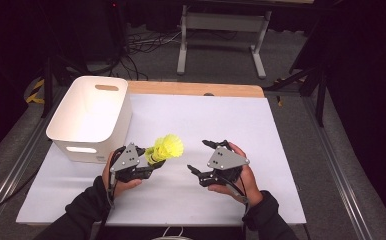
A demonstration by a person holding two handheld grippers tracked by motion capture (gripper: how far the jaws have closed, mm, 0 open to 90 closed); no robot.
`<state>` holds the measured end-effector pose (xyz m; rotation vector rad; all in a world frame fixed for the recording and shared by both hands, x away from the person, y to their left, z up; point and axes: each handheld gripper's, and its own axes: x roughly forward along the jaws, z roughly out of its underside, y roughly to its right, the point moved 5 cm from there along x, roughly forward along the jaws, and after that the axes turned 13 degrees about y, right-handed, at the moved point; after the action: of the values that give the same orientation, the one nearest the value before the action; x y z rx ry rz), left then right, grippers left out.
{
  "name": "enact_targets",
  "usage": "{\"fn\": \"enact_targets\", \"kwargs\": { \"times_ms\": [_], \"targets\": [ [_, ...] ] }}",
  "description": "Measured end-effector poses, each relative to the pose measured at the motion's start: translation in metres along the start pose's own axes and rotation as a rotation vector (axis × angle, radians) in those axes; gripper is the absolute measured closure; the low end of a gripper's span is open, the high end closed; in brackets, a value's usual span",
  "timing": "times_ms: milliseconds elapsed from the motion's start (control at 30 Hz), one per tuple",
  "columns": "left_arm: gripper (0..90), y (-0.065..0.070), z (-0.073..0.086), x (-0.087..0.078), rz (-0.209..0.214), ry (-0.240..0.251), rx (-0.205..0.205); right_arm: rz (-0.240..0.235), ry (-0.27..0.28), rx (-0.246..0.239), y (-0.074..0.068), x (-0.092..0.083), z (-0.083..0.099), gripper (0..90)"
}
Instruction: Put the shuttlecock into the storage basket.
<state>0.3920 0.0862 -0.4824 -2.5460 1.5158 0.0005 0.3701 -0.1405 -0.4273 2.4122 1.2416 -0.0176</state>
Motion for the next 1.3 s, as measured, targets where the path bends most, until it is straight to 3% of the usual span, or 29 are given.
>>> {"fn": "enact_targets", "kwargs": {
  "times_ms": [300,500,1300],
  "targets": [
    [52.4,0.0,-0.001,-0.002,-0.003,0.003,0.001,0.028,0.029,0.044,0.004,-0.011,0.02,18.4],
    [52.3,-0.001,-0.002,-0.003,-0.008,0.006,0.004,0.045,0.016,0.059,0.005,-0.016,0.036,18.3],
    [52.1,-0.006,-0.007,-0.013,-0.031,0.021,0.018,0.059,-0.024,0.092,-0.003,-0.026,0.068,17.3]
  ]
}}
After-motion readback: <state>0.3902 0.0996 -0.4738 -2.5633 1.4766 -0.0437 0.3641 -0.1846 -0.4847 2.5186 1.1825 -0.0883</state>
